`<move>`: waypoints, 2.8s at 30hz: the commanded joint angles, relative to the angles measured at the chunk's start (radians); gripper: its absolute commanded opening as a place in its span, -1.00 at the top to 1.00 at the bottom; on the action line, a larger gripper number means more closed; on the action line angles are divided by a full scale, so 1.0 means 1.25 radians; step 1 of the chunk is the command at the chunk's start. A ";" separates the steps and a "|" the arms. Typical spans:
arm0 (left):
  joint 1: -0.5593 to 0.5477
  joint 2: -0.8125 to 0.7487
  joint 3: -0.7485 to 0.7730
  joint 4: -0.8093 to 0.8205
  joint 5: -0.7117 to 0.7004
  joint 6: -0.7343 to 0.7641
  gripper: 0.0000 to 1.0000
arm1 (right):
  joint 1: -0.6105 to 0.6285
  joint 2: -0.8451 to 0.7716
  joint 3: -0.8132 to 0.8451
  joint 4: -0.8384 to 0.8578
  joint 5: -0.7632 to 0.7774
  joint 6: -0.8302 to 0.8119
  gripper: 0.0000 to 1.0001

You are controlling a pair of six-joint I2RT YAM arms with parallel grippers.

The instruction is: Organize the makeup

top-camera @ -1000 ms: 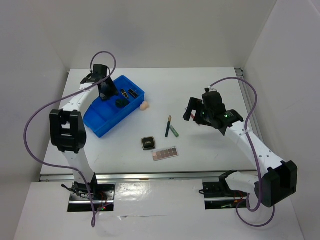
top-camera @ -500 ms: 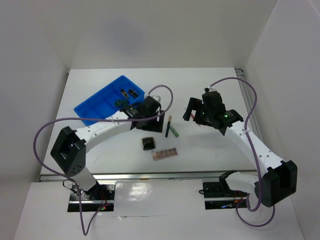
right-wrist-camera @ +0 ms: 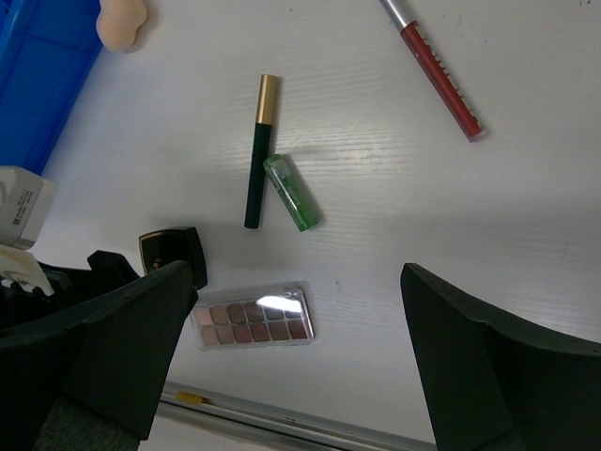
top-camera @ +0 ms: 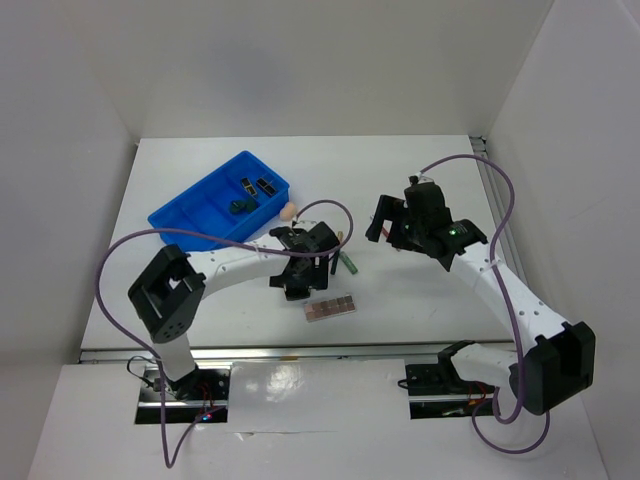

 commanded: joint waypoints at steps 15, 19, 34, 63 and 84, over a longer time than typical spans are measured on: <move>0.041 0.096 -0.042 0.062 0.014 -0.092 -0.93 | -0.003 -0.051 0.014 -0.005 0.012 0.003 -1.00; 0.049 0.113 -0.035 0.071 0.022 -0.092 -0.65 | -0.003 -0.051 0.007 -0.005 0.012 0.003 -1.00; 0.161 -0.128 0.061 0.016 -0.045 0.017 0.01 | -0.003 -0.044 -0.001 0.003 0.012 0.003 -1.00; 0.694 0.077 0.199 0.099 0.088 0.124 0.02 | -0.003 0.020 0.032 0.041 -0.017 -0.012 -1.00; 0.626 0.012 0.214 0.108 0.087 0.194 -0.68 | -0.003 0.005 0.025 0.033 -0.017 -0.012 -1.00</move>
